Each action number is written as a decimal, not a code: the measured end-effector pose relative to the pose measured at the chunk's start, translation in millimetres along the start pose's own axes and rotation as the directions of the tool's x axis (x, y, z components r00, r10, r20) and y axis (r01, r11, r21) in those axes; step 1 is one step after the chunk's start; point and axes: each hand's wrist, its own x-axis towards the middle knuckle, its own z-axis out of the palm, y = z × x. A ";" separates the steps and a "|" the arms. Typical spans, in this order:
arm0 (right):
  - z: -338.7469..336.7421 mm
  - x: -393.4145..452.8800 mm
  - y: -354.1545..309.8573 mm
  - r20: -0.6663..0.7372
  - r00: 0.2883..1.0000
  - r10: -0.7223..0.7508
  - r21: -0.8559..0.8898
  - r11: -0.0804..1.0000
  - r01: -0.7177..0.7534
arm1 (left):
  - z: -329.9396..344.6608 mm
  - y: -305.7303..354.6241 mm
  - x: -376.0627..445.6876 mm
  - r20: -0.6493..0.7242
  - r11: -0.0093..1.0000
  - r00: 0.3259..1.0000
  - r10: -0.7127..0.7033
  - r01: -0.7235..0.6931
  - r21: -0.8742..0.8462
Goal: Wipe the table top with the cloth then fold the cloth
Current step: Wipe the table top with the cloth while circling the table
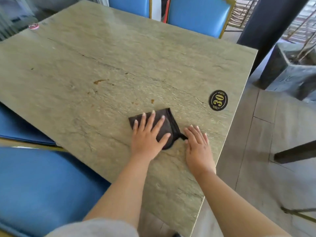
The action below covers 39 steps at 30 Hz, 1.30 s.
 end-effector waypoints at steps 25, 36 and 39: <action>44.8 76.3 -79.8 -0.180 0.816 0.550 -0.061 0.822 -0.567 | -21.7 -38.2 172.5 0.129 0.871 0.862 0.490 -0.489 -0.040; 58.0 78.3 -99.1 -0.208 0.787 0.580 -0.102 0.788 -0.608 | -30.2 -105.4 84.0 0.103 0.869 0.863 0.495 -0.490 -0.072; 70.9 72.9 -123.4 -0.216 0.782 0.585 -0.053 0.793 -0.607 | -29.0 -137.5 54.1 0.119 0.732 0.725 0.678 -0.681 -0.028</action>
